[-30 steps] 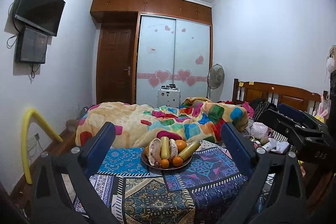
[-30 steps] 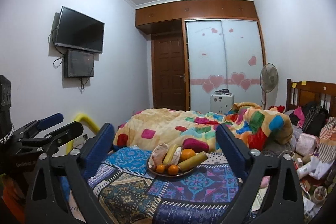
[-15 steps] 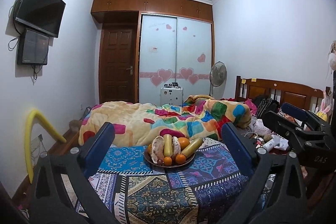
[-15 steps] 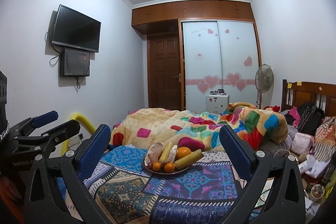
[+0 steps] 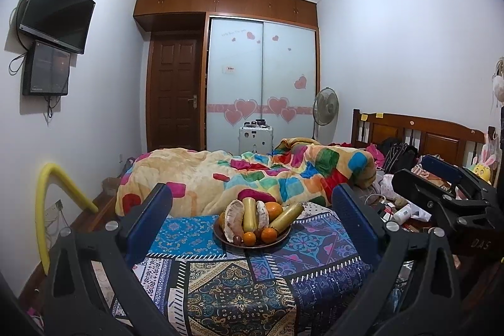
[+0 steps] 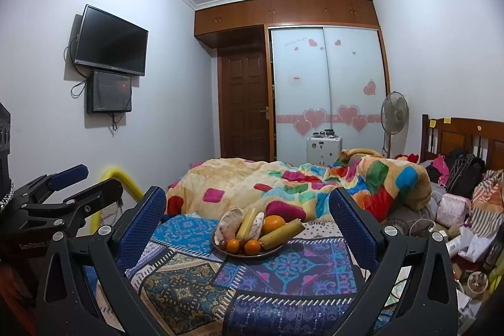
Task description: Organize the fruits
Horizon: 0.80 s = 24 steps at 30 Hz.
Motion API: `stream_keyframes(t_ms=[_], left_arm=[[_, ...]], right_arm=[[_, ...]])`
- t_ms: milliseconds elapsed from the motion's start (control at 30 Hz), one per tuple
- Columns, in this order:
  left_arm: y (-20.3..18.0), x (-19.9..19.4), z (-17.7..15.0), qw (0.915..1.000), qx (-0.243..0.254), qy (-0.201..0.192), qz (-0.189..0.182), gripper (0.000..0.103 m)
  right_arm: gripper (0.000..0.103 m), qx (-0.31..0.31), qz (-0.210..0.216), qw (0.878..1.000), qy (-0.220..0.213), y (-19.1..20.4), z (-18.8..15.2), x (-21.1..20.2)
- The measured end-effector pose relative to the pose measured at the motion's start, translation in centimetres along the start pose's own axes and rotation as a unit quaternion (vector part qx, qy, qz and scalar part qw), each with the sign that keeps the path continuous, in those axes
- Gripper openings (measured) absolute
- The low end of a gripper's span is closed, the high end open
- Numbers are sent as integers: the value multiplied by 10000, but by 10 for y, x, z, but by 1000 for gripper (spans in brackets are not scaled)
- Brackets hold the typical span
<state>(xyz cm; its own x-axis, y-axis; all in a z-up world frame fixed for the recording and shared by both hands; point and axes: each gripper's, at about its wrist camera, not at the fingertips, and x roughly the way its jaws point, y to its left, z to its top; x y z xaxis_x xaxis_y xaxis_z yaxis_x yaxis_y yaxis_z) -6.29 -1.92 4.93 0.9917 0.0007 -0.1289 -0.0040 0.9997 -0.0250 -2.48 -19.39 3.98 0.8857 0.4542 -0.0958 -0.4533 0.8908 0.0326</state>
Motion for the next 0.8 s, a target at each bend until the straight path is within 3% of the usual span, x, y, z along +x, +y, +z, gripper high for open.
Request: stream_keyframes(t_ms=[800], left_arm=[[1,3,-1,10000,-40,-1,-11,103]], right_arm=[[103,-24,-77,10000,-48,0,3,-2]])
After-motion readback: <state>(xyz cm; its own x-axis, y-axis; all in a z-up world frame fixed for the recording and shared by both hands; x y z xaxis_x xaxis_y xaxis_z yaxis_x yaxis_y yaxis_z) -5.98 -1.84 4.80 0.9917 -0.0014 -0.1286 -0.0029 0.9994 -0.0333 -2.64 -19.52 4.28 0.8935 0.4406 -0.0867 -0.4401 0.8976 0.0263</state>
